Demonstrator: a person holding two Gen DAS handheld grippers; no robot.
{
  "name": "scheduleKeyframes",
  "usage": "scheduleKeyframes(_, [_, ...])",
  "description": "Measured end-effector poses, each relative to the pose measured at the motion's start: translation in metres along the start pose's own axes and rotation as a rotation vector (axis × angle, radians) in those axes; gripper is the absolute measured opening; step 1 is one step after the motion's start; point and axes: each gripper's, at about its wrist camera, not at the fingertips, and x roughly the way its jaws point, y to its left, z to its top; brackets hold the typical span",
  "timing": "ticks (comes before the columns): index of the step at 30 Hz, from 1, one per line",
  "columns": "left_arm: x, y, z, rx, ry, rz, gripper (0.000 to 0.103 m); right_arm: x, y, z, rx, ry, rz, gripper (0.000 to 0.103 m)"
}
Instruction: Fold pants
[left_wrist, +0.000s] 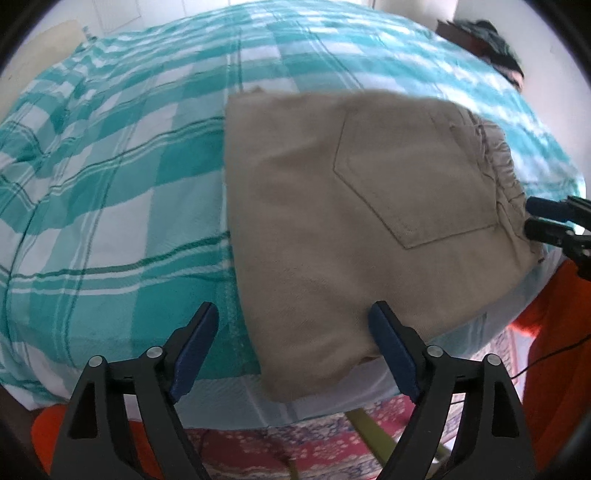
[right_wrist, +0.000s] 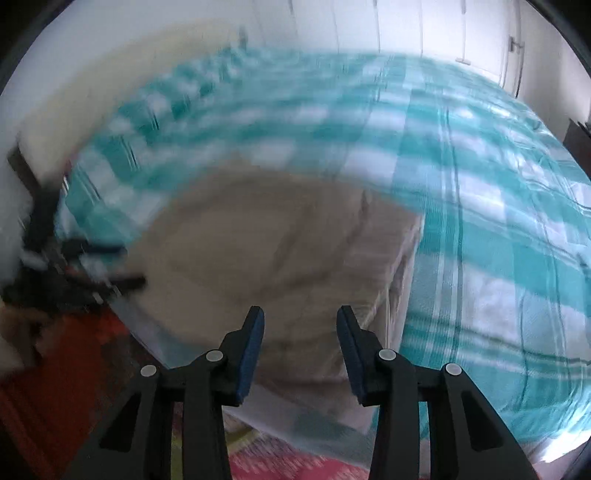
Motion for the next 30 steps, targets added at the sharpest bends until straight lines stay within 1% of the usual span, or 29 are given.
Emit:
scheduleKeyframes(1, [-0.002,0.001,0.0,-0.003,0.002,-0.002,0.086,0.01,-0.004,-0.005,0.01,0.023,0.007,0.042])
scheduleKeyframes(2, [-0.008,0.002,0.003,-0.007,0.004,-0.009,0.085,0.013,-0.007,-0.008,0.024,0.026,0.017,0.042])
scheduleKeyframes(3, [-0.013,0.005,0.006,-0.008,0.001,-0.022,0.086,0.011,-0.008,-0.006,0.03,0.022,0.025,0.042])
scheduleKeyframes(5, [-0.027,0.015,0.019,-0.032,-0.029,-0.059,0.086,0.0,-0.01,0.006,0.045,0.034,0.041,0.041])
scheduleKeyframes(6, [-0.031,0.02,0.027,-0.048,-0.047,-0.069,0.086,-0.006,-0.012,0.013,0.055,0.024,0.045,0.041])
scheduleKeyframes(7, [-0.032,0.025,0.034,-0.063,-0.061,-0.074,0.086,-0.013,-0.014,0.023,0.058,-0.005,0.047,0.041])
scheduleKeyframes(9, [-0.028,0.033,0.052,-0.092,-0.064,-0.073,0.089,-0.019,-0.021,0.045,0.046,-0.053,0.019,0.041])
scheduleKeyframes(11, [-0.011,0.035,0.063,-0.096,-0.034,-0.086,0.09,-0.013,-0.029,0.06,0.06,-0.075,0.014,0.042])
scheduleKeyframes(12, [0.005,0.035,0.066,-0.097,0.003,-0.084,0.09,-0.003,-0.036,0.066,0.079,-0.07,0.021,0.043])
scheduleKeyframes(13, [0.016,0.035,0.066,-0.098,0.039,-0.072,0.085,0.018,-0.047,0.068,0.12,-0.024,0.016,0.043])
scheduleKeyframes(14, [0.025,0.037,0.064,-0.108,0.081,-0.066,0.084,0.037,-0.055,0.066,0.154,0.035,0.023,0.043])
scheduleKeyframes(15, [0.023,0.04,0.061,-0.125,0.082,-0.086,0.082,0.05,-0.062,0.064,0.182,0.078,0.042,0.043])
scheduleKeyframes(16, [0.016,0.046,0.057,-0.15,0.067,-0.113,0.083,0.055,-0.067,0.06,0.208,0.076,0.056,0.043])
scheduleKeyframes(17, [0.01,0.053,0.053,-0.17,0.053,-0.137,0.084,0.048,-0.071,0.058,0.233,0.053,0.076,0.043])
scheduleKeyframes(19, [0.002,0.066,0.047,-0.202,0.036,-0.172,0.089,0.022,-0.084,0.051,0.329,0.003,0.139,0.055])
scheduleKeyframes(20, [0.001,0.074,0.045,-0.221,0.03,-0.191,0.089,0.012,-0.091,0.047,0.365,-0.019,0.168,0.065])
scheduleKeyframes(21, [0.004,0.079,0.043,-0.237,0.033,-0.208,0.089,0.004,-0.097,0.041,0.396,-0.035,0.191,0.068])
scheduleKeyframes(23, [0.014,0.086,0.041,-0.273,0.065,-0.248,0.089,-0.001,-0.112,0.031,0.463,-0.02,0.25,0.068])
scheduleKeyframes(24, [0.021,0.086,0.042,-0.289,0.082,-0.275,0.088,0.004,-0.119,0.024,0.512,0.008,0.308,0.068])
scheduleKeyframes(26, [0.032,0.079,0.046,-0.287,0.101,-0.322,0.088,0.016,-0.125,0.015,0.58,0.053,0.383,0.068])
scheduleKeyframes(27, [0.037,0.074,0.048,-0.281,0.117,-0.336,0.088,0.026,-0.125,0.011,0.597,0.085,0.406,0.068])
scheduleKeyframes(28, [0.043,0.07,0.05,-0.274,0.134,-0.35,0.088,0.036,-0.124,0.008,0.601,0.12,0.405,0.068])
scheduleKeyframes(30, [0.046,0.063,0.053,-0.27,0.145,-0.375,0.088,0.051,-0.12,0.006,0.599,0.151,0.391,0.068])
